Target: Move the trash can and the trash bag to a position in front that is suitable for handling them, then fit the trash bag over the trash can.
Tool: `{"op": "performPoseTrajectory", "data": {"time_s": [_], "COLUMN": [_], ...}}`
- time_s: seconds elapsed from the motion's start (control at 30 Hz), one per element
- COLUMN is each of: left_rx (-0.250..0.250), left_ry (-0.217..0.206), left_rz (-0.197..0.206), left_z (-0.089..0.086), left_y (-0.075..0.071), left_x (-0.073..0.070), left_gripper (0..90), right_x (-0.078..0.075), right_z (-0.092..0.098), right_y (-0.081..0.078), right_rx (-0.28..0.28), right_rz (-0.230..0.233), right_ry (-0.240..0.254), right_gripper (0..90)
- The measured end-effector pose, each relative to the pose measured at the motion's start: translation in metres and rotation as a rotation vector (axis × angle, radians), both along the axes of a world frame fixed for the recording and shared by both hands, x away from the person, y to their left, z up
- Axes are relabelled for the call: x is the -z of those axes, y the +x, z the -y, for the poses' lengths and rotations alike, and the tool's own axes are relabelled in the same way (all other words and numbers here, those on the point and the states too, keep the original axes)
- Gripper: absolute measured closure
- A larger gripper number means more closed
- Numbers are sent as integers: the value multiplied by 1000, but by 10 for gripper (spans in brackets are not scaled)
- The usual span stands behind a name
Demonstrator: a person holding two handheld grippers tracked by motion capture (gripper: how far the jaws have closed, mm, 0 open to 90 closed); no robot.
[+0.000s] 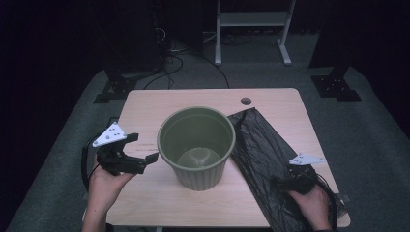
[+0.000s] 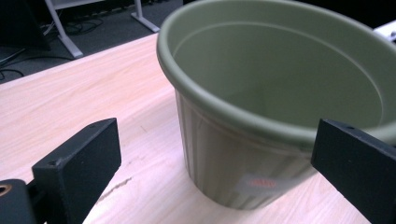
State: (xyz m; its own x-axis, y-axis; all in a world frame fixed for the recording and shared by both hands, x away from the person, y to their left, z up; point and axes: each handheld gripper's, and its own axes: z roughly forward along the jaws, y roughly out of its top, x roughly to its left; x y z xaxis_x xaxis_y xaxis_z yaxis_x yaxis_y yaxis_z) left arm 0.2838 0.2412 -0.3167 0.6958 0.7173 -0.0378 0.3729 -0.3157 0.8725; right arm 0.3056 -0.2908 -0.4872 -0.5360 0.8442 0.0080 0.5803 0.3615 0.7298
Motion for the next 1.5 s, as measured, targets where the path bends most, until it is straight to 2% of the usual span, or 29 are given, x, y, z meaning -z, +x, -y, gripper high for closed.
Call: {"op": "performPoseTrajectory", "data": {"time_s": [0.07, 0.1, 0.13, 0.17, 0.3, 0.37, 0.63, 0.77, 0.8, 0.83, 0.97, 1.3, 1.5], "left_rx": [2, 2, 4, 4, 16, 23, 35, 42, 45, 45, 57, 70, 71], "left_ry": [15, 15, 21, 21, 15, 19, 39, 56, 58, 58, 81, 83, 103], "left_rz": [-7, -7, -17, -17, -13, -24, -3, -9, -15, -15, -30, -61, -84], "left_z": [0, 0, 1, 1, 2, 2, 4, 6, 7, 7, 10, 7, 9], "left_y": [-5, -5, -8, -8, -12, -12, -20, -23, -24, -24, -20, -10, -5], "left_x": [10, 10, 20, 20, 37, 42, 68, 77, 83, 83, 102, 126, 141], "left_gripper": [4, 4, 4, 4, 4, 4, 4, 4, 4, 4, 4, 3, 3], "right_x": [0, 0, 0, 0, 0, 0, 0, 0, 0, 0, 0, 0, 0], "right_z": [0, 0, 0, 0, 0, 0, 0, 0, 0, 0, 0, 0, 0], "right_y": [0, 0, 0, 0, 0, 0, -1, -1, -1, -1, -1, -1, -1], "right_rx": [0, 0, 0, 0, 1, 1, 2, 3, 2, 2, 3, 3, 3], "right_rz": [0, 0, 0, 0, 0, 0, 0, -1, 0, 0, -1, -1, -1], "right_ry": [0, 0, 0, 0, 0, 0, 1, 1, 0, 0, 1, 2, 2], "right_gripper": [103, 103, 103, 103, 102, 103, 102, 102, 102, 102, 103, 102, 102]}}
